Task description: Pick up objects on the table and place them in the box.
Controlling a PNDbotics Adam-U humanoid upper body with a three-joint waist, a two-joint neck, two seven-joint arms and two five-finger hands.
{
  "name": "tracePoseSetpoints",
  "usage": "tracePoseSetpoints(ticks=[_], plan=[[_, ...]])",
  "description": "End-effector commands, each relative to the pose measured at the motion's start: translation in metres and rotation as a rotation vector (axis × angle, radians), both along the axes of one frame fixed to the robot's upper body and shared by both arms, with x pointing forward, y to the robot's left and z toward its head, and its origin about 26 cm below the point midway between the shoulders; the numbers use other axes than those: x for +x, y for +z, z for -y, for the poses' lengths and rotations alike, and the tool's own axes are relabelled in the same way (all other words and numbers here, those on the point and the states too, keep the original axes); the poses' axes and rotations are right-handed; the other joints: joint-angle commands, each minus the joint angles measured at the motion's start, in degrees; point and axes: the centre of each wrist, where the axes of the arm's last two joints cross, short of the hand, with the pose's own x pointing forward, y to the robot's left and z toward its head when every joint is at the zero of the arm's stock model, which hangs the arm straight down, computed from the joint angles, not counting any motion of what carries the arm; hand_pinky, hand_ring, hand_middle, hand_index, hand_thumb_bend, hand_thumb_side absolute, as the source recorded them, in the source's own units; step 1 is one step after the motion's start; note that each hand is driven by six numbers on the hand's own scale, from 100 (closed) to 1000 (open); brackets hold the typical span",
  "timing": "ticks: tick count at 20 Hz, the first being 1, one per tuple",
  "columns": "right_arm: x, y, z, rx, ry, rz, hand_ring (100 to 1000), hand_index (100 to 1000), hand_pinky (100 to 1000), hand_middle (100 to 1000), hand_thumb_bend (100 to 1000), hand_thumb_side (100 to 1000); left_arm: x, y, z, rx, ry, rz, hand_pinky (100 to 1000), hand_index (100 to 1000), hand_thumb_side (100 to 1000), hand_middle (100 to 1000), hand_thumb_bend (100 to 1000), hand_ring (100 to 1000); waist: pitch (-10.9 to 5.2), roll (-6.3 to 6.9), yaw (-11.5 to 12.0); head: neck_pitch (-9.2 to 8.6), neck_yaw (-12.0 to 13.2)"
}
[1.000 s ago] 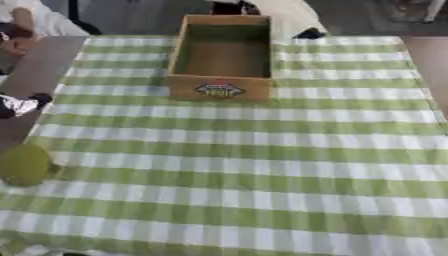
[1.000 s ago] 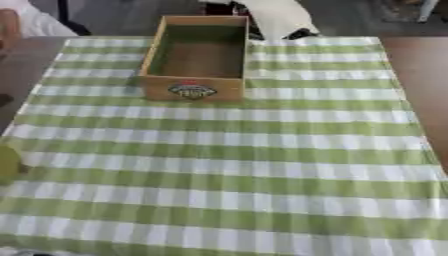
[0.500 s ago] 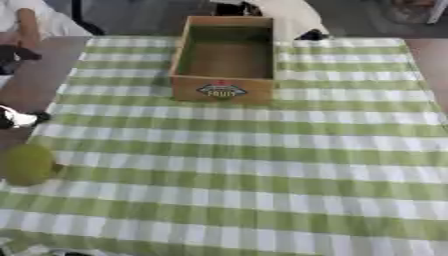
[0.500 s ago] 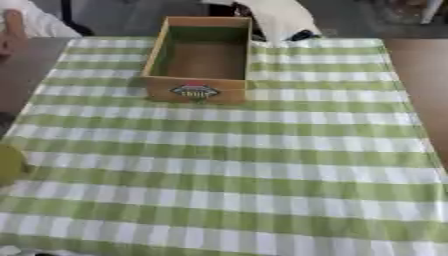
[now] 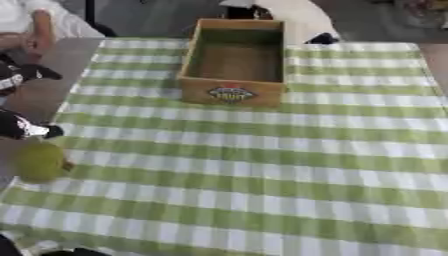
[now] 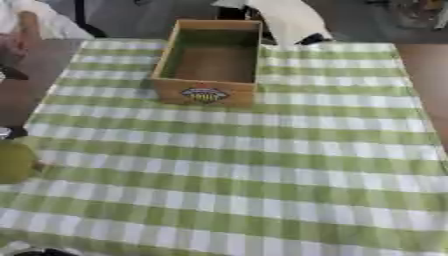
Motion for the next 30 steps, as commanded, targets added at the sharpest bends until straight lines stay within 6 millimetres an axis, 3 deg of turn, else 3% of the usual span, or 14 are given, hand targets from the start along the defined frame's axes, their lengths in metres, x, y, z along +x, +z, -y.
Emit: tracePoseSetpoints(ticks=[1,7,12,16,30], plan=[[-0.002,0.006,0.001,-0.010,0.001,0.019,796,867,921,694,100,620,-0.004,0.018,-0.009,0.033,-0.003,-0.020,985,959,530,916,574,1000,-0.88,0.04,0.06,-0.19,-0.23],[-0.002,0.006,0.002,-0.011,-0.001,0.017,796,866,922,693,100,619,-0.006,0.016,-0.016,0.034,0.011,-0.114,987,955,507,918,591,1000,-0.65,-0.05,0.02,0.76,-2.71],[-0.001,0.006,0.003,-0.013,-0.004,0.014,797,865,922,693,100,618,-0.011,0.015,-0.023,0.025,0.031,-0.180,982,953,555,904,590,1000,-0.55,0.03,0.12,0.73,-3.27],[-0.001,0.006,0.005,-0.015,-0.010,0.012,797,865,923,693,100,618,-0.017,0.011,-0.028,0.066,0.058,-0.241,993,933,536,867,630,1000,-0.57,0.25,0.54,0.64,-3.76],[-0.001,0.005,0.004,-0.008,-0.009,0.013,798,865,923,692,100,617,-0.024,-0.014,-0.014,0.144,0.055,-0.313,999,905,548,793,660,1000,-0.53,-0.20,0.41,1.52,-2.99]])
